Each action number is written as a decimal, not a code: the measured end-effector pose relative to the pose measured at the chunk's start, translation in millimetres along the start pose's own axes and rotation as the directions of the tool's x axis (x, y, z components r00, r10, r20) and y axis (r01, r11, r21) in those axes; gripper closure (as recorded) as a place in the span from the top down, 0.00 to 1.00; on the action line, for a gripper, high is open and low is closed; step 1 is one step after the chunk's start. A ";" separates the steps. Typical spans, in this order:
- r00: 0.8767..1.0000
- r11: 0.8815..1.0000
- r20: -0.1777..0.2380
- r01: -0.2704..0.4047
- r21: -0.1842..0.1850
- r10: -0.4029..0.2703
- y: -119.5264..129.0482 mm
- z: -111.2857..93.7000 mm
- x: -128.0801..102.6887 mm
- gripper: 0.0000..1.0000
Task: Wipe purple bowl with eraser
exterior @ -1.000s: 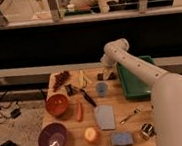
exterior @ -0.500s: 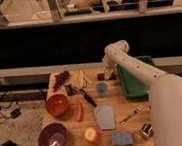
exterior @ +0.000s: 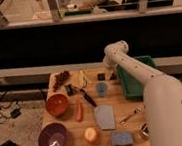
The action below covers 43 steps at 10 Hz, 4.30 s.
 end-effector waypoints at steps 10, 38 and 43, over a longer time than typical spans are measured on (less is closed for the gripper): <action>0.999 0.995 0.014 -0.049 -0.083 0.051 3.8 24.8 17.5 0.80; 0.998 0.958 0.033 -0.038 -0.285 0.049 24.7 53.6 25.9 0.72; 0.999 0.957 0.034 -0.031 -0.289 0.043 23.7 53.2 25.3 0.24</action>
